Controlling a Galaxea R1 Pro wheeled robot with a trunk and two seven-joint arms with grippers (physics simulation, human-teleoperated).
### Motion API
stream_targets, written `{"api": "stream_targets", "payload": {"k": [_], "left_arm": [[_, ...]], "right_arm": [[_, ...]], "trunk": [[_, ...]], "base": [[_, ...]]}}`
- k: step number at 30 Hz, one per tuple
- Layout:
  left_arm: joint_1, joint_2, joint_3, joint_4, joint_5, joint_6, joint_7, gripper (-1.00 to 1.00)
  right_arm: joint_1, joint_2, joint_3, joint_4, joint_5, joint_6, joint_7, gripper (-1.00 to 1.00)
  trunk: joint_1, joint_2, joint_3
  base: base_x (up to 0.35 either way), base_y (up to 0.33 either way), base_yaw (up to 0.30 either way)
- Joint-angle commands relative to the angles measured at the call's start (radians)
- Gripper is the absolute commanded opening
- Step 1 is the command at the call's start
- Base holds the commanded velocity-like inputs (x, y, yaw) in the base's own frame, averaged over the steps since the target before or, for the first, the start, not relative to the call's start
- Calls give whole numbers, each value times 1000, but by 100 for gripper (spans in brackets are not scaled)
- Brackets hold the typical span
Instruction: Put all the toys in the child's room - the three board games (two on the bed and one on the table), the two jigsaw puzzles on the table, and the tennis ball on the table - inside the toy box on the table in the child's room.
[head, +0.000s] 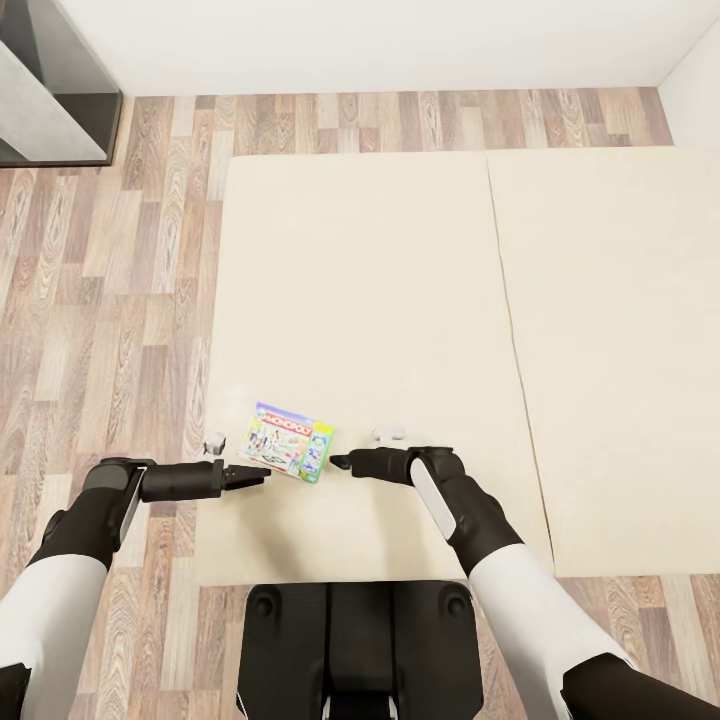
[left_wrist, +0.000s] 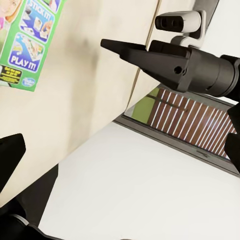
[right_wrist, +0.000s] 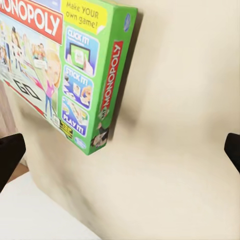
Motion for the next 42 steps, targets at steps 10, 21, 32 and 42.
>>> {"api": "stream_targets", "payload": {"k": [10, 21, 32, 42], "left_arm": [[0, -1, 1, -1, -11, 10, -9, 100], [0, -1, 2, -1, -10, 10, -9, 100], [0, 2, 4, -1, -9, 10, -9, 100], [0, 4, 4, -1, -9, 10, -9, 100]], "right_arm": [[0, 0, -1, -1, 1, 4, 9, 100], [0, 0, 0, -4, 2, -3, 3, 100], [0, 0, -4, -4, 2, -5, 5, 100], [0, 0, -4, -4, 2, -8, 5, 100]], "trunk": [[1, -2, -1], [1, -2, -1], [1, -2, -1], [1, -2, -1]], "base": [[0, 0, 0], [0, 0, 0], [0, 0, 0], [0, 0, 0]]}}
